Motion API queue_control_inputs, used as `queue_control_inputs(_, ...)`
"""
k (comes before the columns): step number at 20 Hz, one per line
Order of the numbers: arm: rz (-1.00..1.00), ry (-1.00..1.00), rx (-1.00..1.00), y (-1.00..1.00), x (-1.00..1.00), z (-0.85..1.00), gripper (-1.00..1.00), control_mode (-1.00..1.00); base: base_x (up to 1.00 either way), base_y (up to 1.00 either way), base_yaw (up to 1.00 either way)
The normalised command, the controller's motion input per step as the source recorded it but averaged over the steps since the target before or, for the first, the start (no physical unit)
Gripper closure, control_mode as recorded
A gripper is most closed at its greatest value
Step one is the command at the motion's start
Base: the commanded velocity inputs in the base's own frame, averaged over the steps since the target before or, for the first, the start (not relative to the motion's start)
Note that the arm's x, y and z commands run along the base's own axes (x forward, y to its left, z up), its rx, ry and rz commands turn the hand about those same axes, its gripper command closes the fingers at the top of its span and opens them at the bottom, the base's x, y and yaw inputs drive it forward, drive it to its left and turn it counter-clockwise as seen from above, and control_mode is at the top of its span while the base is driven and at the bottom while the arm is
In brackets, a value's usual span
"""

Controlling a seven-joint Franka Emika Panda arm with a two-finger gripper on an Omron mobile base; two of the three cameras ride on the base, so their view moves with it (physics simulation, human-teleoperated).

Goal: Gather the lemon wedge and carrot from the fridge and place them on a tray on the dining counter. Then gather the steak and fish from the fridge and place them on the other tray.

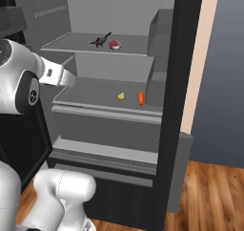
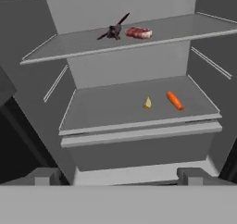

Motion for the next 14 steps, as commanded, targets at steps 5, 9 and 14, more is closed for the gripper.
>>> queue_control_inputs(5,0.07,0.07,-0.21,0.10,0.11,-0.08,-1.00,-1.00,0.00,0.00,0.00)
queue_control_inputs(9,0.00,0.00,0.00,0.00,0.01,0.00,-1.00,1.00,0.63,-0.09,0.01)
queue_control_inputs(14,0.00,0.00,0.00,0.00,0.00,0.00,-1.00,1.00,1.00,-0.04,0.00)
